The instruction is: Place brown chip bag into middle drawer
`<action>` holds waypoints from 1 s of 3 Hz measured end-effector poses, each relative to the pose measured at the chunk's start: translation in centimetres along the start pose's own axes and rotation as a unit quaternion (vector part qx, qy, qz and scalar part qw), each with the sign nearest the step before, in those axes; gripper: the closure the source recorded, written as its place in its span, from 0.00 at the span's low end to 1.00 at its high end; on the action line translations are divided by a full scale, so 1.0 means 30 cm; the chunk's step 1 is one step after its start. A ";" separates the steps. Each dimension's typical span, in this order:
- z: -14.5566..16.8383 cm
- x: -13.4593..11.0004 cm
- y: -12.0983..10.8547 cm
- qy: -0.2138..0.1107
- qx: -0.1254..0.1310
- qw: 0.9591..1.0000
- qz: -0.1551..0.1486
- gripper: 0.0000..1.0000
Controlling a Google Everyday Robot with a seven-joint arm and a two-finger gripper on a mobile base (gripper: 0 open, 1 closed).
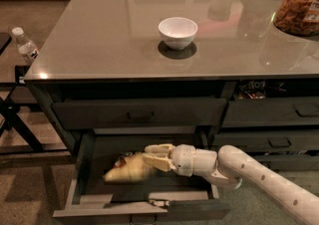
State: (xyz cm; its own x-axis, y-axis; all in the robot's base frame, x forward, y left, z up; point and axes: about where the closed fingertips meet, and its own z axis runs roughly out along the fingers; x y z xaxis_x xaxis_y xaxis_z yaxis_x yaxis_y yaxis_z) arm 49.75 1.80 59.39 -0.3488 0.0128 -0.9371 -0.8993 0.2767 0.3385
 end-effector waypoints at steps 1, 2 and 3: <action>0.000 0.000 0.000 0.000 0.000 1.000 0.000 0.05; 0.000 0.000 0.000 0.000 0.000 1.000 0.000 0.00; 0.000 0.000 0.000 0.000 0.000 1.000 0.000 0.00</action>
Offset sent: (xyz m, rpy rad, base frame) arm 0.0000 0.0000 0.0000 0.0000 0.0000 0.0000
